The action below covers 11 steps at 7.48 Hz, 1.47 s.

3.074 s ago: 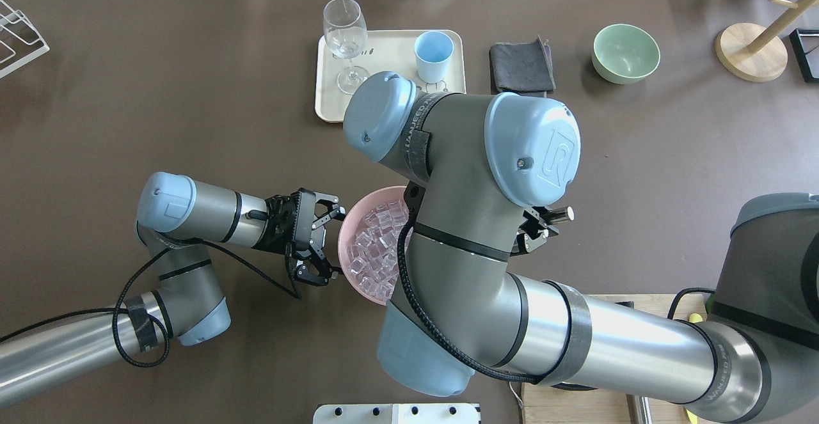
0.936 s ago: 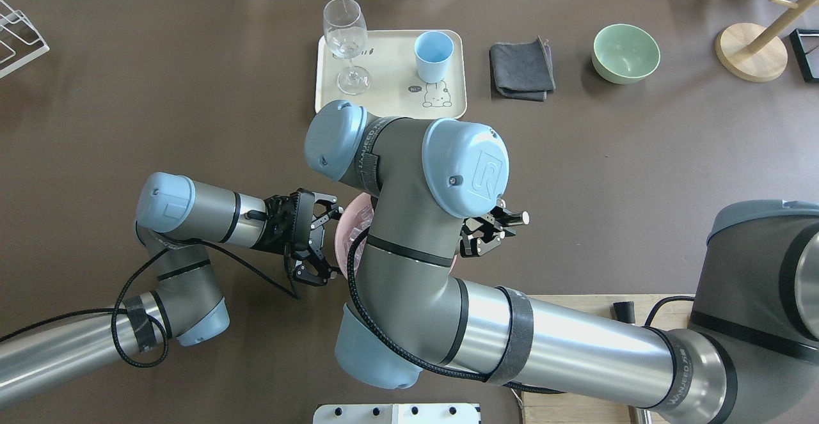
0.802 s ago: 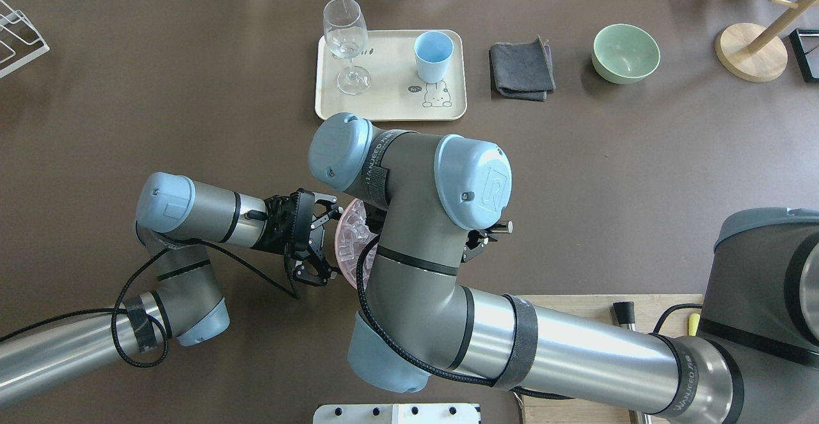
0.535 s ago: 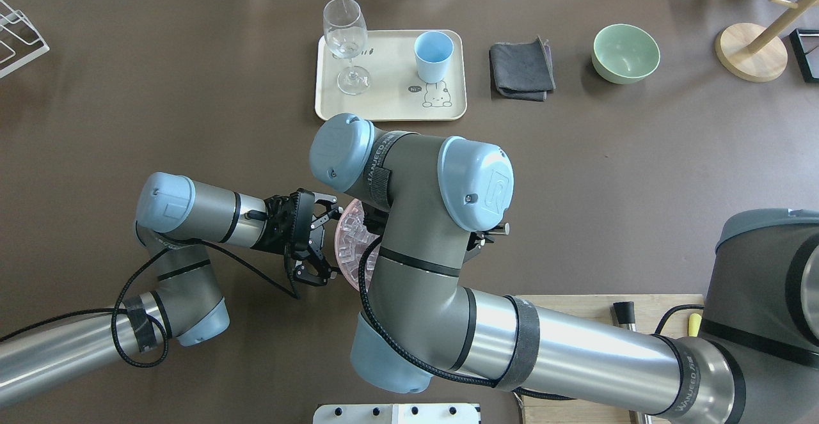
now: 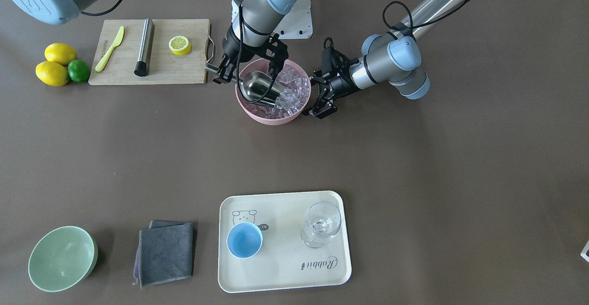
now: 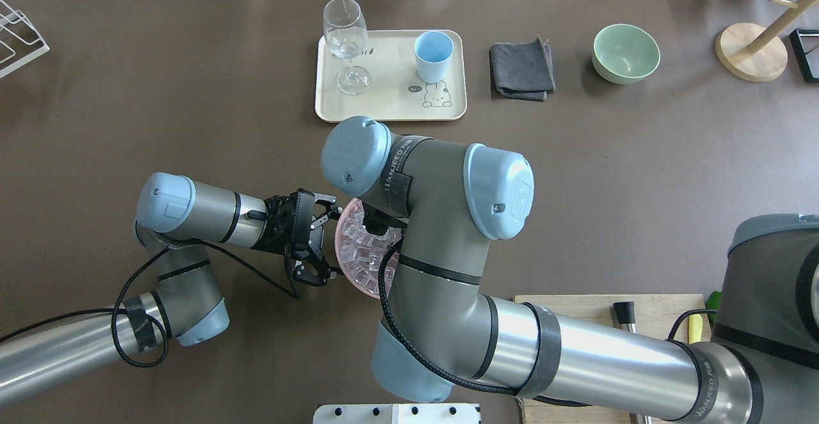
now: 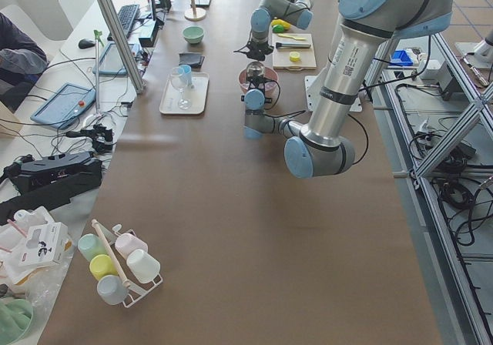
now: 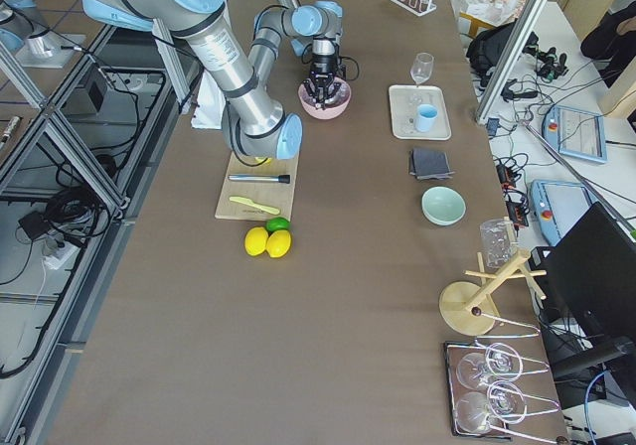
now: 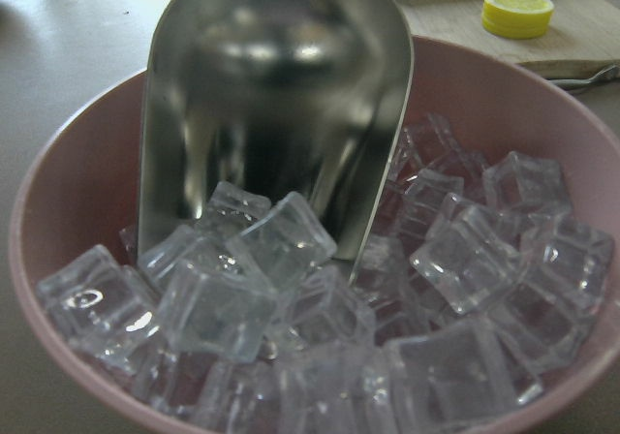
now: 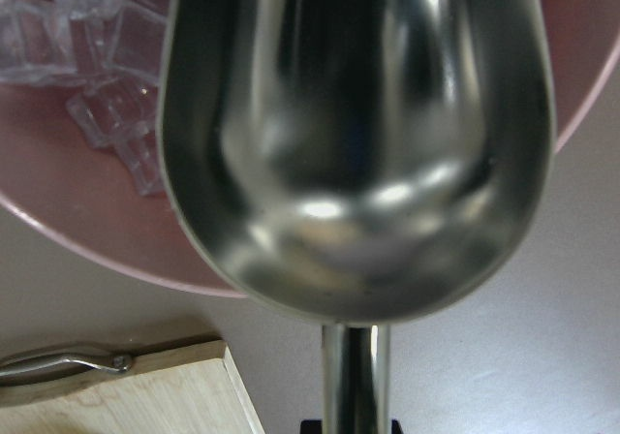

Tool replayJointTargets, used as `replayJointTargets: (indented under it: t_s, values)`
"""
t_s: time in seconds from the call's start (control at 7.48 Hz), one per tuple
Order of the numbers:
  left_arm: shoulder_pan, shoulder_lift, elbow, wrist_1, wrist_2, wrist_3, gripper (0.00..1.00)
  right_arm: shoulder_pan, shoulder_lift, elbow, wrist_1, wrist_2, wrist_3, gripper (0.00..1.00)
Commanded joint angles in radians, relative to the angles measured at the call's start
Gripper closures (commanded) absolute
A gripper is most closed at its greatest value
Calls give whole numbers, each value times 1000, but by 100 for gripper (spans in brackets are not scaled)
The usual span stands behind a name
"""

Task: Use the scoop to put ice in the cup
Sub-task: 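Drag the scoop through the ice and lift it out filled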

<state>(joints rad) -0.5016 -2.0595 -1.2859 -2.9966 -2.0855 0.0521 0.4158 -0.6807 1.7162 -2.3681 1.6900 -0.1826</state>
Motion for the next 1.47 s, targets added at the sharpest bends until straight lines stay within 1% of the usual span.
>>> replayJointTargets:
  t_s: [0.0, 0.13, 0.4, 0.8, 0.94, 1.34]
  values:
    - [0, -4, 2, 14, -1, -2, 2, 0, -74, 72, 82, 17, 30, 100]
    - [0, -10, 2, 30, -1, -2, 2, 0, -95, 83, 125, 33, 72, 100]
    - [0, -11, 2, 34, -1, 0, 2, 0, -123, 89, 203, 43, 95, 100]
    - [0, -11, 3, 41, -1, 0, 2, 0, -158, 125, 294, 53, 173, 100]
    - [1, -11, 3, 41, -1, 0, 2, 0, -167, 135, 318, 54, 182, 100]
    - [1, -11, 5, 42, -1, 2, 2, 0, -207, 192, 343, 57, 183, 100]
